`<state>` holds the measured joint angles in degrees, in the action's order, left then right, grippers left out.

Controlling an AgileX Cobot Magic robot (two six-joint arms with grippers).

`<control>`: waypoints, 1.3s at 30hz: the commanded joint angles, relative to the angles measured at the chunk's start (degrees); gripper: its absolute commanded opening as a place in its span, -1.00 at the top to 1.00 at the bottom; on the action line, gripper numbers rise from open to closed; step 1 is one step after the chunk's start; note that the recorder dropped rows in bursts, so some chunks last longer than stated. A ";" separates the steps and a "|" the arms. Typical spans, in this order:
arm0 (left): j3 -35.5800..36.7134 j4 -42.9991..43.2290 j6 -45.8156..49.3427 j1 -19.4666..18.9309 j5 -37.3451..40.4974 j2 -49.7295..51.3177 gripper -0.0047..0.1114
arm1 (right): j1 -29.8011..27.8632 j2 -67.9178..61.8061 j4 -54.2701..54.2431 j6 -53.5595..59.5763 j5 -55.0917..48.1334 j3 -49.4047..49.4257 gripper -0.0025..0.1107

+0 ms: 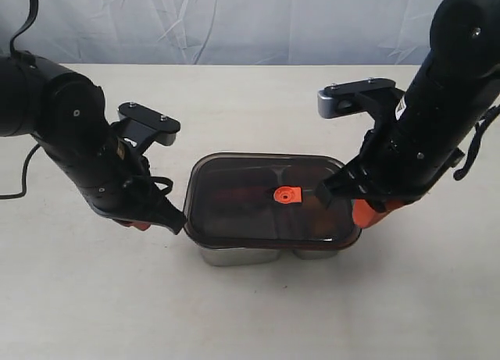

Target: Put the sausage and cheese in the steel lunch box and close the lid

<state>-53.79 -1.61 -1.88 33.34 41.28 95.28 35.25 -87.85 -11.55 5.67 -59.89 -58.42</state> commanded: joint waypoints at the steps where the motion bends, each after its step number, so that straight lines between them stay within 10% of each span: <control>1: -0.70 -1.07 0.84 -0.13 1.21 0.01 0.92 | 1.84 1.54 -3.65 4.57 -2.90 -0.06 0.96; 39: -1.02 -1.24 0.98 -0.13 0.76 0.01 0.92 | 3.54 -6.71 -5.00 6.86 3.56 4.40 0.96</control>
<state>-54.28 -2.20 -1.07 33.34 42.31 95.28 38.53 -94.53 -17.09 12.12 -57.14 -54.21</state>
